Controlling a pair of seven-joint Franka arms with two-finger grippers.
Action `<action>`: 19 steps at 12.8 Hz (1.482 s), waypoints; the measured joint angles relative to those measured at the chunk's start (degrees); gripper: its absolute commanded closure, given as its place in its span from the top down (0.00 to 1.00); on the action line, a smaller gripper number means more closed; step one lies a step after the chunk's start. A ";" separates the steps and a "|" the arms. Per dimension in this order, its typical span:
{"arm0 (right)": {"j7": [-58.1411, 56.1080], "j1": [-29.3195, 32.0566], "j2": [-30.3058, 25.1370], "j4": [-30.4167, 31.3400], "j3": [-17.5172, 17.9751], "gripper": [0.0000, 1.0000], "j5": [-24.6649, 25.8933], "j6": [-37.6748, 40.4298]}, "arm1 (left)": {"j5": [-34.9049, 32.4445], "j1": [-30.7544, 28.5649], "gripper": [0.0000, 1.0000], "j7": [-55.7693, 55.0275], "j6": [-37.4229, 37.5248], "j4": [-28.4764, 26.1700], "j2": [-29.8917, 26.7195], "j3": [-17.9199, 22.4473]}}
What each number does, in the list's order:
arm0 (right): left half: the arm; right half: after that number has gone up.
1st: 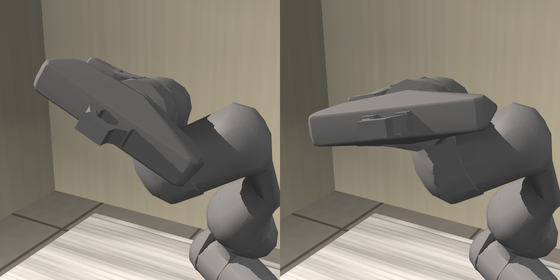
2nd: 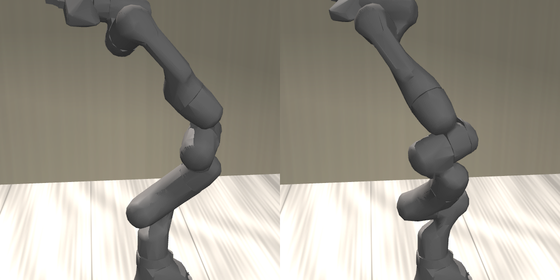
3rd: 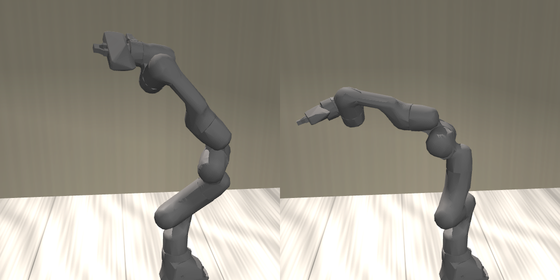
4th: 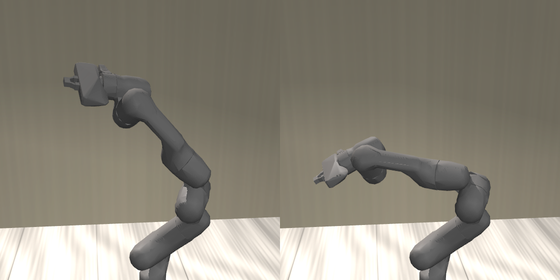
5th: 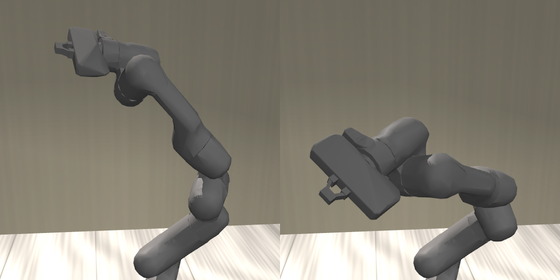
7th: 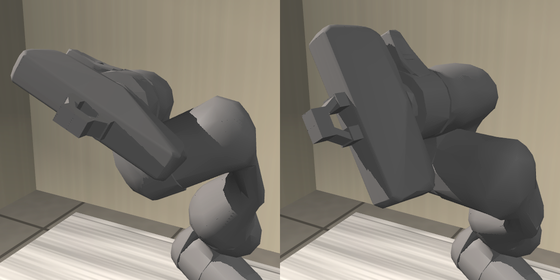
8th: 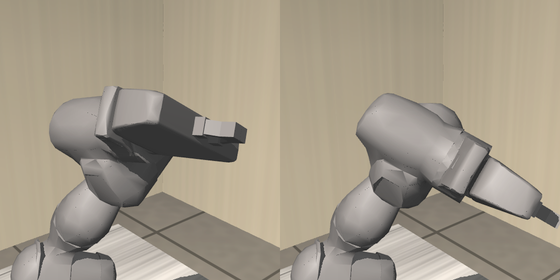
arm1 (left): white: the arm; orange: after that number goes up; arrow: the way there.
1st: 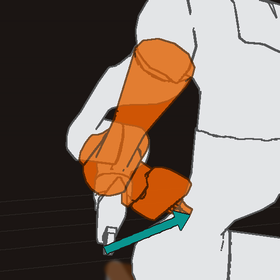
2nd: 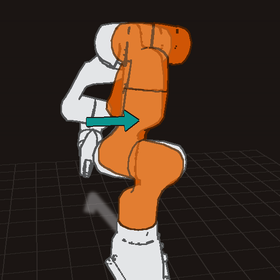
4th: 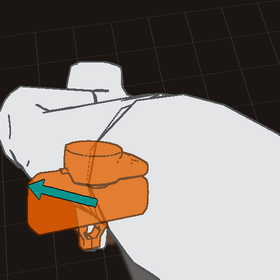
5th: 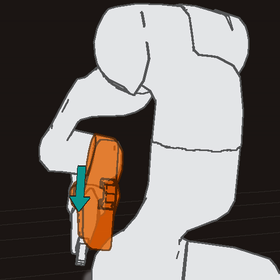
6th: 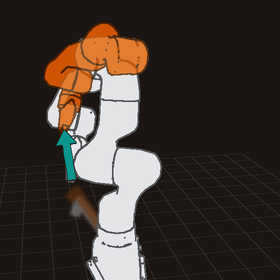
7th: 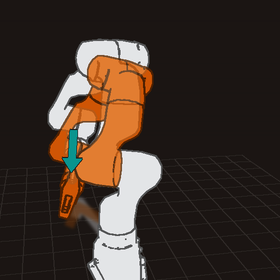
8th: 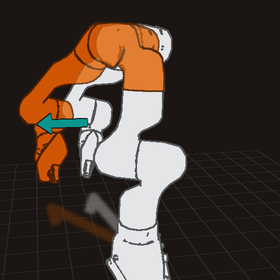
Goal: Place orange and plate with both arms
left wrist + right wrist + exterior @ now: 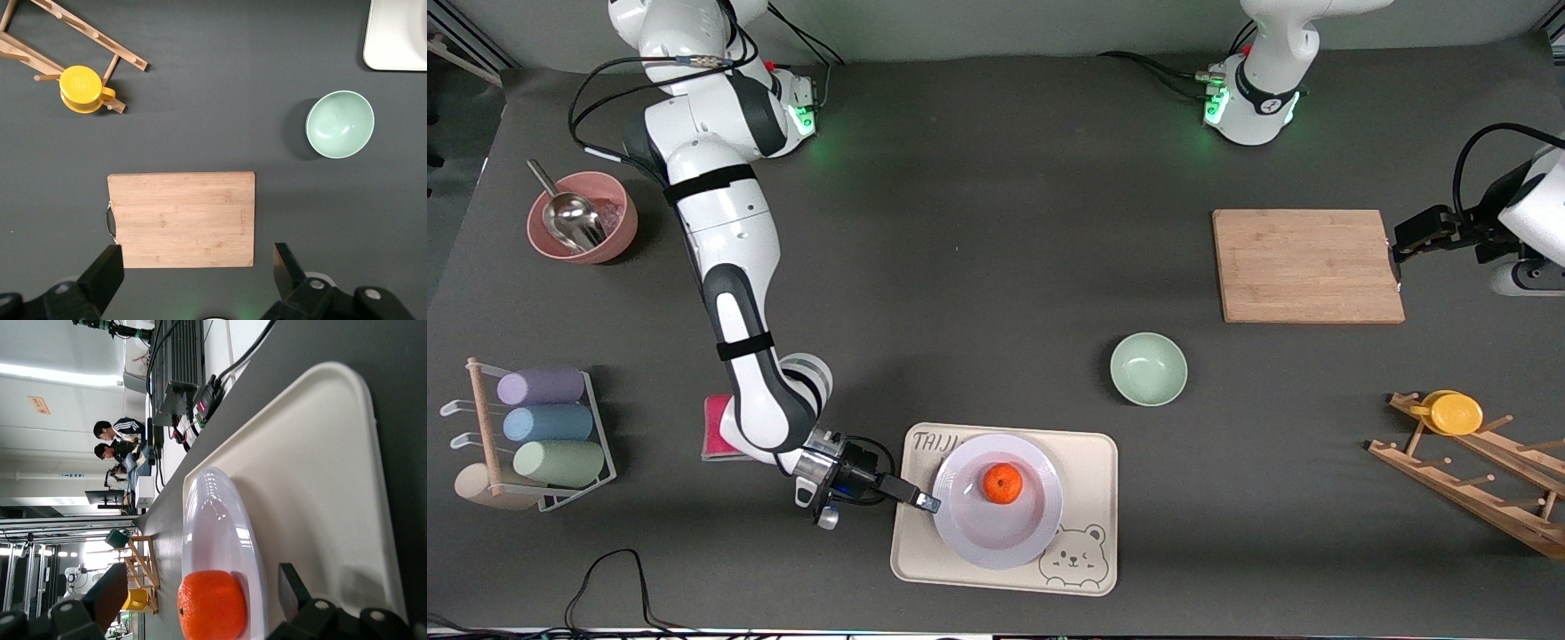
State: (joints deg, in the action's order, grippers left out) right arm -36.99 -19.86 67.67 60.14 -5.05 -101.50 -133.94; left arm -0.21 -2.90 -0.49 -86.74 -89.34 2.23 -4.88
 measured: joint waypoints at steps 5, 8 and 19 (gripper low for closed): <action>0.23 3.55 -3.96 0.91 -0.07 1.00 7.16 2.25 | 0.01 0.00 1.00 0.02 0.01 0.00 0.00 0.00; 1.40 5.35 -11.10 9.10 -0.16 1.00 16.84 2.58 | 0.41 0.04 1.00 0.03 0.02 -0.01 0.00 0.00; 14.56 5.46 -43.29 43.22 -6.46 1.00 60.41 10.20 | 0.79 0.05 1.00 0.03 0.04 -0.03 0.02 0.01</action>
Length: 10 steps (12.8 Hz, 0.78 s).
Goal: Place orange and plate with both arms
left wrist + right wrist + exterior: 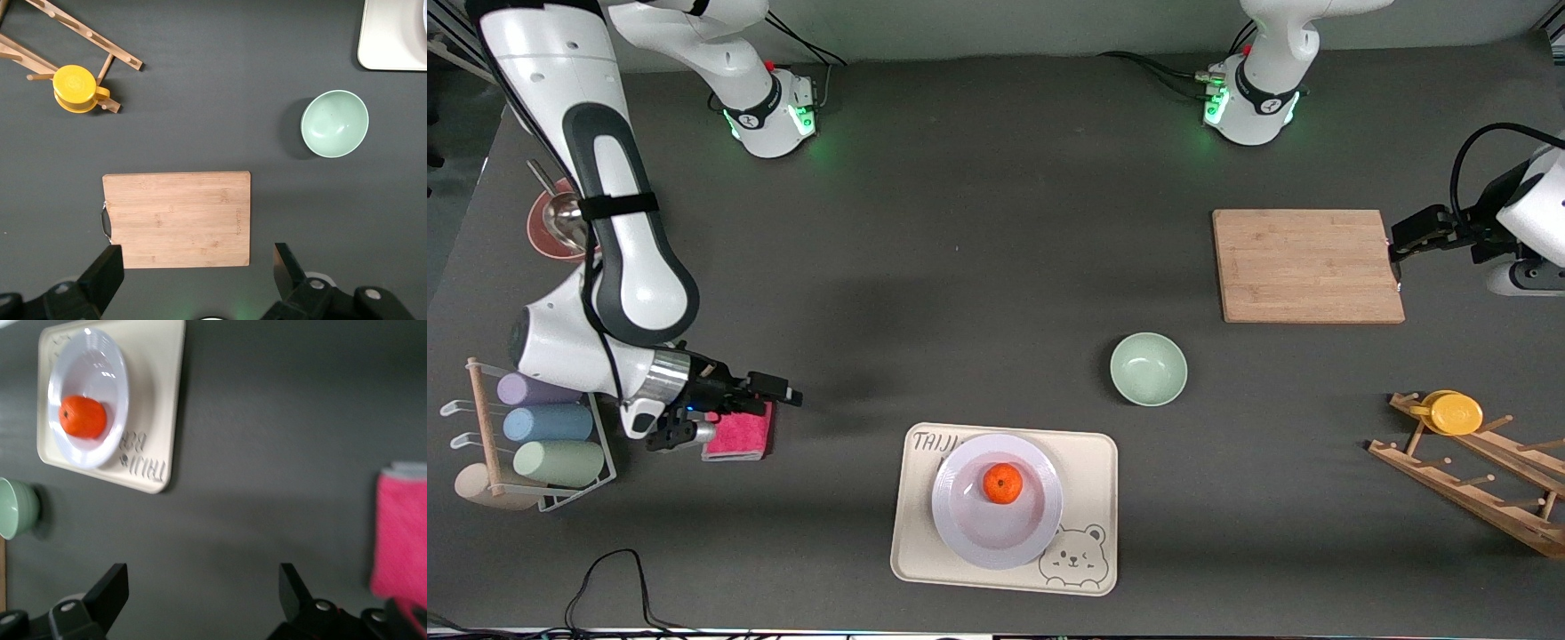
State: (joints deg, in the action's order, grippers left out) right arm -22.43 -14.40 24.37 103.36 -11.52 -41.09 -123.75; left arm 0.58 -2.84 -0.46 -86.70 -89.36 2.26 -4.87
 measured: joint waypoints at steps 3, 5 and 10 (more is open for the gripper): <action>2.86 -0.10 -4.13 -0.21 -2.13 1.00 12.56 5.79 | 0.02 0.00 1.00 0.00 0.00 0.00 0.00 0.00; 3.62 -0.19 -6.08 -1.27 -3.80 1.00 19.40 9.57 | 0.03 0.00 1.00 0.00 0.00 0.00 0.00 0.00; 18.19 -6.57 -13.17 -3.54 -7.00 1.00 28.68 15.82 | 0.05 0.01 1.00 0.00 0.00 0.00 0.00 0.01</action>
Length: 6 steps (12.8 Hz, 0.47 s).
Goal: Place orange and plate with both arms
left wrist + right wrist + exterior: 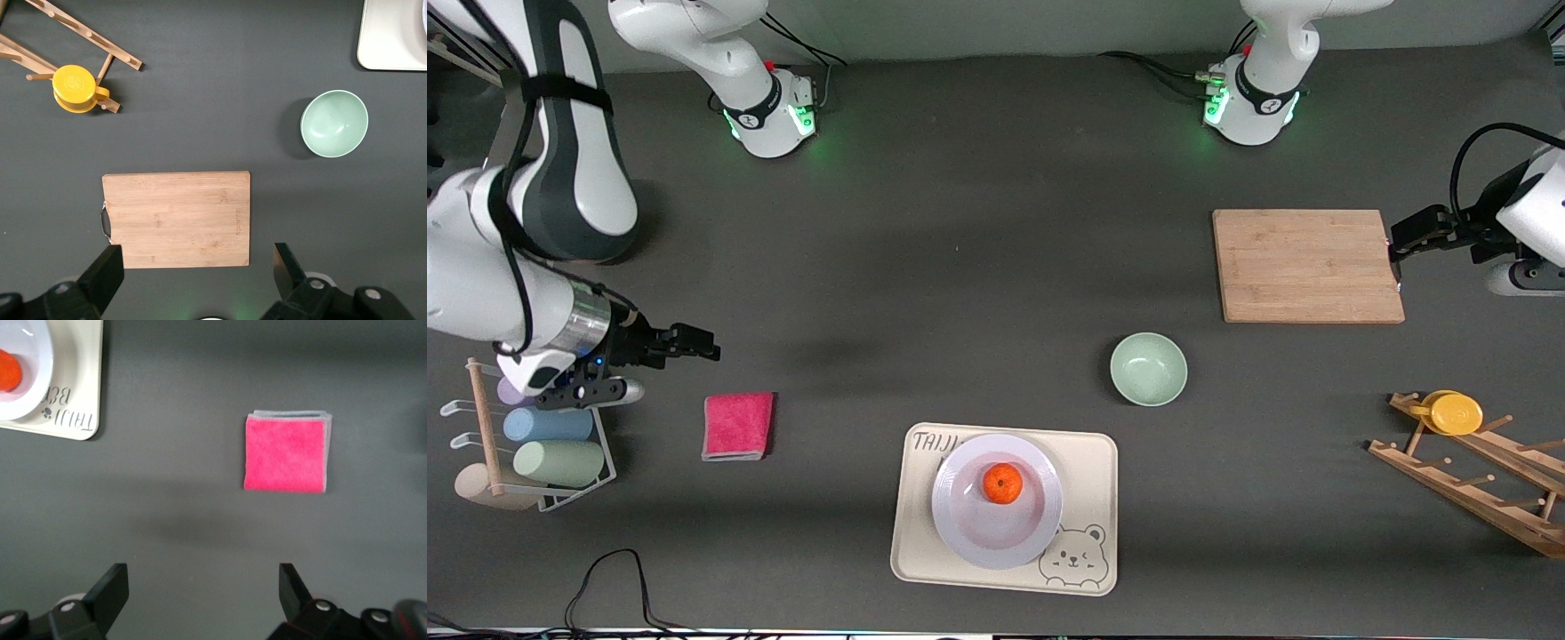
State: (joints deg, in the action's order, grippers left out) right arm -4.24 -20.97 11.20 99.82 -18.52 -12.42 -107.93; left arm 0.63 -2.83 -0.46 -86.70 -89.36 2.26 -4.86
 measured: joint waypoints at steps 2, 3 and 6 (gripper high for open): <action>1.04 -0.53 -2.72 -2.89 -0.18 1.00 1.57 4.99 | 0.00 0.00 1.00 0.00 0.00 0.00 0.00 0.00; 1.05 -0.45 -3.31 -5.84 -0.47 1.00 2.64 8.44 | 0.01 0.00 1.00 0.00 0.00 0.00 0.00 0.00; 1.02 -0.37 -3.28 -15.12 -0.82 1.00 4.40 15.29 | 0.01 0.00 1.00 0.00 0.00 0.00 0.00 0.00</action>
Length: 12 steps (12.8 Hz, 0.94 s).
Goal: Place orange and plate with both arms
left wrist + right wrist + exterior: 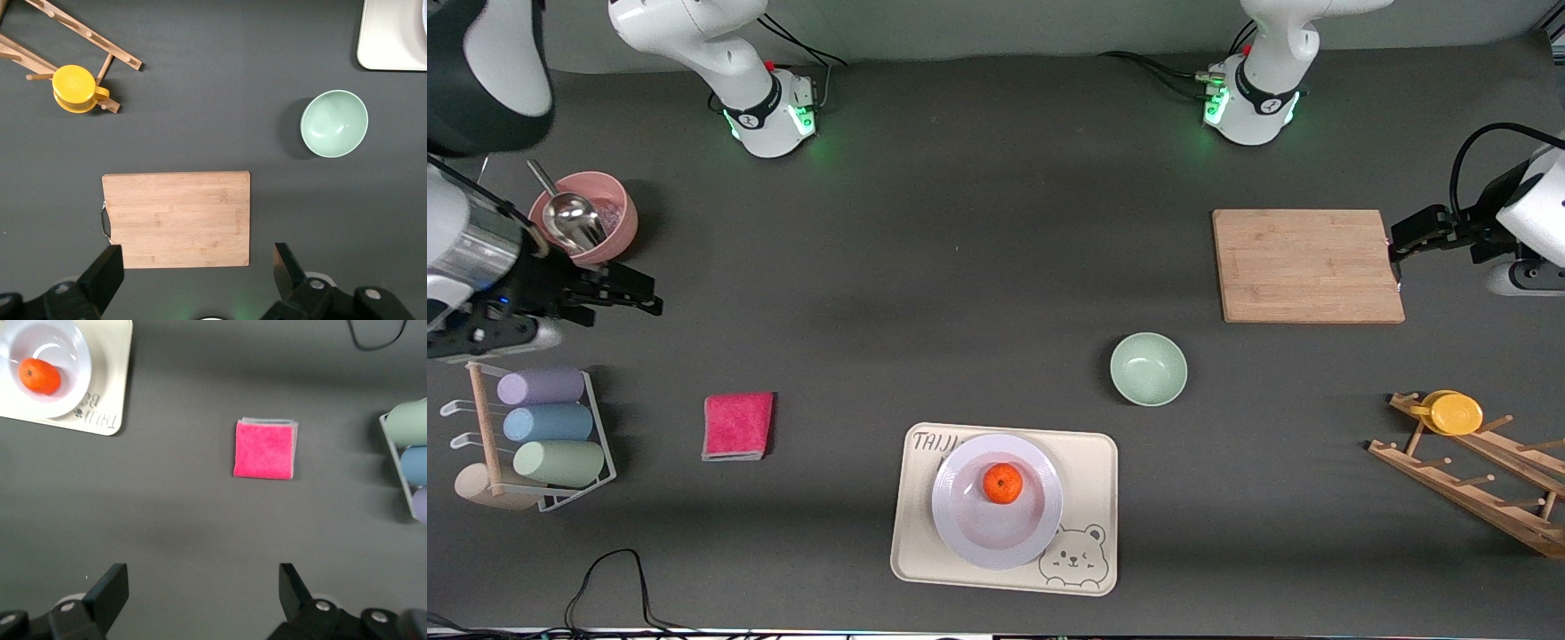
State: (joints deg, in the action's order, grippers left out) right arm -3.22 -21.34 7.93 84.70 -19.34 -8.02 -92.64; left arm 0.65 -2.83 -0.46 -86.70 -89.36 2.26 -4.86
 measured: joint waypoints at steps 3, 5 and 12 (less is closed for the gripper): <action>-0.02 0.09 0.11 -4.52 -0.33 1.00 1.04 4.29 | 0.00 0.00 1.00 0.00 0.00 0.00 0.00 0.00; -0.03 2.03 0.10 -7.60 -0.61 1.00 1.44 6.64 | 0.01 0.00 1.00 0.00 0.00 0.00 0.00 0.00; -0.61 24.17 -0.33 -6.91 23.76 1.00 6.43 9.79 | 0.01 0.00 1.00 0.00 0.00 0.00 0.00 0.01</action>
State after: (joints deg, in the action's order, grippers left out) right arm -3.83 2.82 7.60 77.78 4.41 -1.58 -82.85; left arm 0.66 -2.83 -0.47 -86.70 -89.37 2.26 -4.85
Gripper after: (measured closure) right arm 0.000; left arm 0.000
